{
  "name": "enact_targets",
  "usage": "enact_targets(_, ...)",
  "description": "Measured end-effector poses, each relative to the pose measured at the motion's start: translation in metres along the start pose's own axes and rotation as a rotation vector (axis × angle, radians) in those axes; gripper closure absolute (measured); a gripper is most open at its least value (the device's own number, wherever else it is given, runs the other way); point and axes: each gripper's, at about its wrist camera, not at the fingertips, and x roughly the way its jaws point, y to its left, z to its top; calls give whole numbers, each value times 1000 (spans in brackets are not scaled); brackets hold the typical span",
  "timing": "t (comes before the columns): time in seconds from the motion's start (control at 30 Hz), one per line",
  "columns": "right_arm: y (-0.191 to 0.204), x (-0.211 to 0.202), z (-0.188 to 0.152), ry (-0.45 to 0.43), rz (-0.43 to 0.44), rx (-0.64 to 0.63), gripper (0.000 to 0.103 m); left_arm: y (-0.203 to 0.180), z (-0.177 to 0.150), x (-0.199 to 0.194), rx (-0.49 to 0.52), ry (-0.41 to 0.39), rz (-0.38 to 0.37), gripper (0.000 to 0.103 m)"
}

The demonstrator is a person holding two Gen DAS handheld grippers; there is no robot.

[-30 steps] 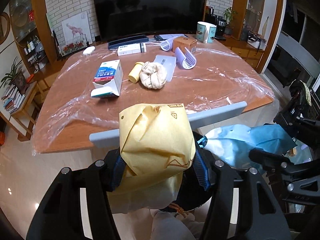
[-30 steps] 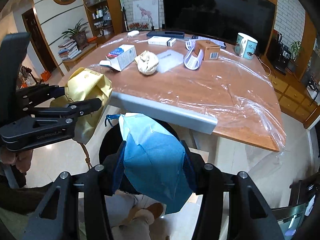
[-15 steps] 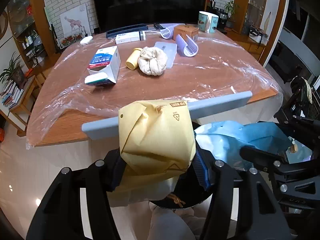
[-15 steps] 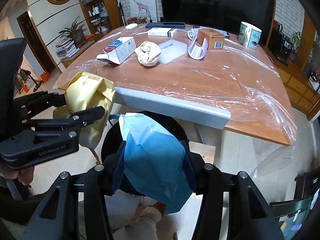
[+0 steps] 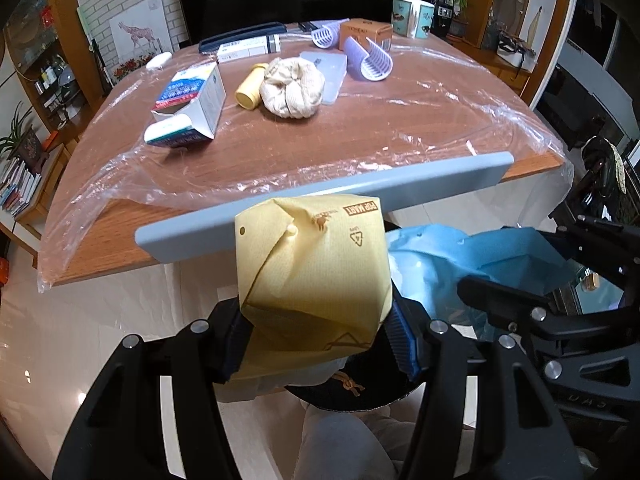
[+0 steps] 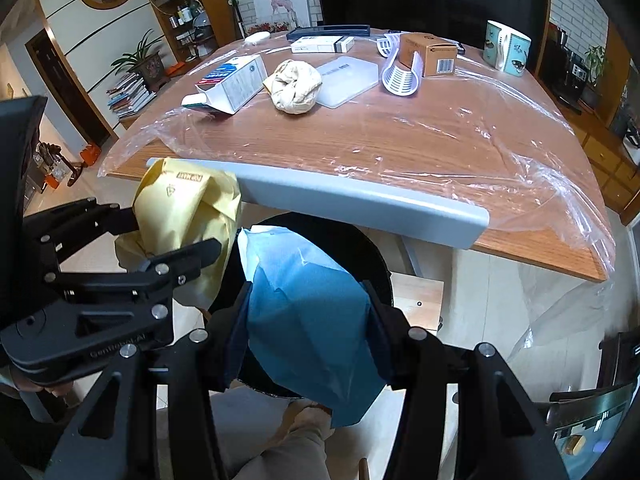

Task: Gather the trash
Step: 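Lower both held bags over the black trash bin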

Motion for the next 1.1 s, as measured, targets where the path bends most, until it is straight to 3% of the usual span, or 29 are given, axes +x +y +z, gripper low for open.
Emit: enact_targets(1.1,-14,48,7,77,-42,28,51,4,-5,51,-9,151,-51,44)
